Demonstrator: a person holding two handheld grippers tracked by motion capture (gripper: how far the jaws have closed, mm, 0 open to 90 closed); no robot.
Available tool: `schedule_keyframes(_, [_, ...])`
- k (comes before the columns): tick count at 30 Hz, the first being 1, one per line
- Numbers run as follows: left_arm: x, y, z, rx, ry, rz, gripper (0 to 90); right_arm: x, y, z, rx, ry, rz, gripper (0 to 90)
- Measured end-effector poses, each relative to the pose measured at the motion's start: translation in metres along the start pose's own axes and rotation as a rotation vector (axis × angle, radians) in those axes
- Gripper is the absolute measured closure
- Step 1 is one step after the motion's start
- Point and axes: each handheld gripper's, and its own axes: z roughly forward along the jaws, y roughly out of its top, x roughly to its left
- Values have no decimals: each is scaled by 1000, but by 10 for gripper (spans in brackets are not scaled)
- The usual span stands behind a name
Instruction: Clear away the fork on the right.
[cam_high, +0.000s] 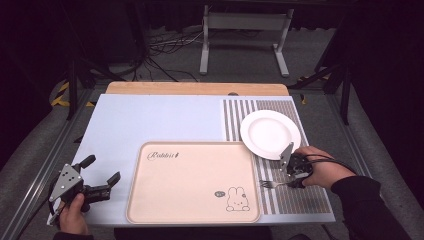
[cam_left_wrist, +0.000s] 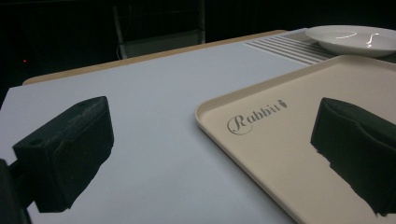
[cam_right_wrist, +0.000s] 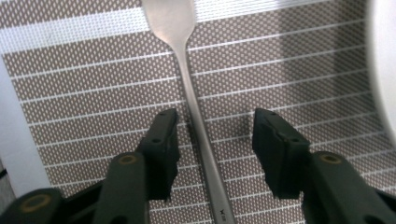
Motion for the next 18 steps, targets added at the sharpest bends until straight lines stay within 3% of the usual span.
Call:
schedule_keyframes(11, [0, 0, 0, 3, -2, 0, 1, 3, 8, 3, 55, 29, -89, 814])
schedule_keyframes(18, [0, 0, 0, 2, -2, 2, 1, 6, 10, 3, 71, 28, -129, 843])
